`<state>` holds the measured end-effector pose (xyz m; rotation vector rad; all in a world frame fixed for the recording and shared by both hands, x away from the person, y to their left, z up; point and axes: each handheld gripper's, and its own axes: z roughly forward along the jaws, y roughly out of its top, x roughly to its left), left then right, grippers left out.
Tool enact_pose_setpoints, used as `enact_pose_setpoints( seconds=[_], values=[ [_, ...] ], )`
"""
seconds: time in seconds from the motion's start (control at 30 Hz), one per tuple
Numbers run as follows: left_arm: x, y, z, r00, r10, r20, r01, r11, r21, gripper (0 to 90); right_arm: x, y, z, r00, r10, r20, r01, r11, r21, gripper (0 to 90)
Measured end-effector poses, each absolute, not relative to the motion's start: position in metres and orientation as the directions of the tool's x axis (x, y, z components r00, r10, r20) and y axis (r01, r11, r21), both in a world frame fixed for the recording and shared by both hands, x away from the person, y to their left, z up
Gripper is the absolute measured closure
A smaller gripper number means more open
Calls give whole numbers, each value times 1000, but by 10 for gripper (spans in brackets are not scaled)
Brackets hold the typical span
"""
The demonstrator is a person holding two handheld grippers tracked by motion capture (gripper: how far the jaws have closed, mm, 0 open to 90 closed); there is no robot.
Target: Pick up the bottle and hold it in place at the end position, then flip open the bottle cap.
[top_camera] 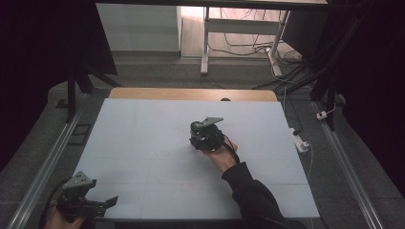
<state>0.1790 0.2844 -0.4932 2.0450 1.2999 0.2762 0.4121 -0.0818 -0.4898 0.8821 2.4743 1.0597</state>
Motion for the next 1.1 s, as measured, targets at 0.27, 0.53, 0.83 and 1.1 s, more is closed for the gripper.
enact_pose_setpoints(
  seconds=[0.27,0.53,0.83,1.1],
  values=[
    [179,284,-493,476,862,-177,715,-261,649,0,417,-77,-498,-763,645,-38,420,540,729,523],
    [179,284,-493,479,860,-179,715,-263,648,0,418,-73,-504,-768,639,-48,416,553,722,523],
    [179,284,-493,480,859,-179,714,-264,648,0,418,-72,-509,-771,634,-52,416,564,714,523],
    [179,285,-493,479,859,-183,714,-260,650,0,417,-73,-510,-771,635,-51,414,560,718,522]
  ],
)
